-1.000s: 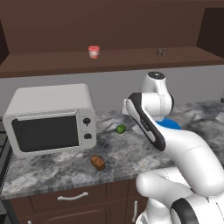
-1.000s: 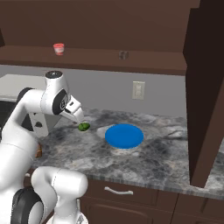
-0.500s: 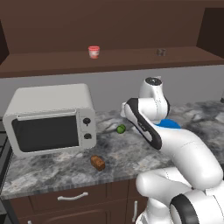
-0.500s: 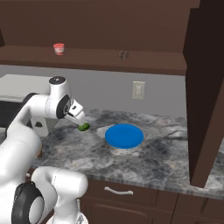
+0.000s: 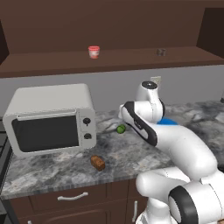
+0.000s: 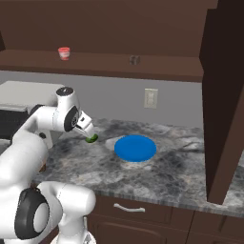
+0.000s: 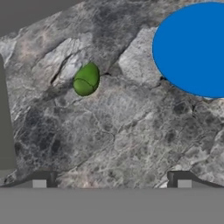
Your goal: Pick the avocado and bread from the counter and place them on the plate. Then pick the jam from the cabinet and place it next to the plate. Lastly close the cabinet door.
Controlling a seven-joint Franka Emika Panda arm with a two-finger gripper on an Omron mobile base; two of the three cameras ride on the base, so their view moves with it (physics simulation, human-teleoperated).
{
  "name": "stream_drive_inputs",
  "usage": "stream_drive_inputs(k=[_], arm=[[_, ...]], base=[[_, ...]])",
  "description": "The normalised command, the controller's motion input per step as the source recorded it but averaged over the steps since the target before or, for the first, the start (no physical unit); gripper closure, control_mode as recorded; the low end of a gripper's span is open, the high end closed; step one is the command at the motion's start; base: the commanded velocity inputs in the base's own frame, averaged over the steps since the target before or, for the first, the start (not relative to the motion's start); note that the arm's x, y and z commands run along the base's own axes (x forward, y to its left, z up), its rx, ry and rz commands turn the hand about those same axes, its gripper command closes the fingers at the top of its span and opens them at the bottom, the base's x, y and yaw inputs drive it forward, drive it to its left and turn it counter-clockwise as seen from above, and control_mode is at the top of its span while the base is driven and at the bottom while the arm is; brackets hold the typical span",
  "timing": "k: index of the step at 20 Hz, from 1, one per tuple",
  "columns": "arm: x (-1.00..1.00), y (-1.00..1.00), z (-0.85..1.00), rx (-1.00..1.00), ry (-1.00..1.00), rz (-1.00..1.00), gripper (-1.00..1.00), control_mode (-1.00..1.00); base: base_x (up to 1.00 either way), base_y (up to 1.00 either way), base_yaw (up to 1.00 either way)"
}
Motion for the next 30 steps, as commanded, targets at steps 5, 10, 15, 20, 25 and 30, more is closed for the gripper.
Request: stream_drive_inputs(k=[5, 10, 15, 20, 25, 30], arm=[[0.23, 0.02, -0.2, 0.0, 0.0, 0.0, -1.0, -1.0], [0.22, 0.0, -0.2, 0.0, 0.0, 0.0, -1.0, -1.0], [0.23, 0.01, -0.17, 0.0, 0.0, 0.0, -1.0, -1.0], [0.24, 0.02, -0.15, 0.0, 0.0, 0.0, -1.0, -1.0], [0.25, 0.04, -0.15, 0.0, 0.0, 0.0, -1.0, -1.0], [0.26, 0.05, -0.18, 0.0, 0.0, 0.0, -1.0, -1.0]], base=[[0.0, 0.0, 0.0], [0.0, 0.0, 0.0], [0.0, 0.0, 0.0], [0.0, 0.0, 0.0], [0.0, 0.0, 0.0], [0.0, 0.0, 0.0]])
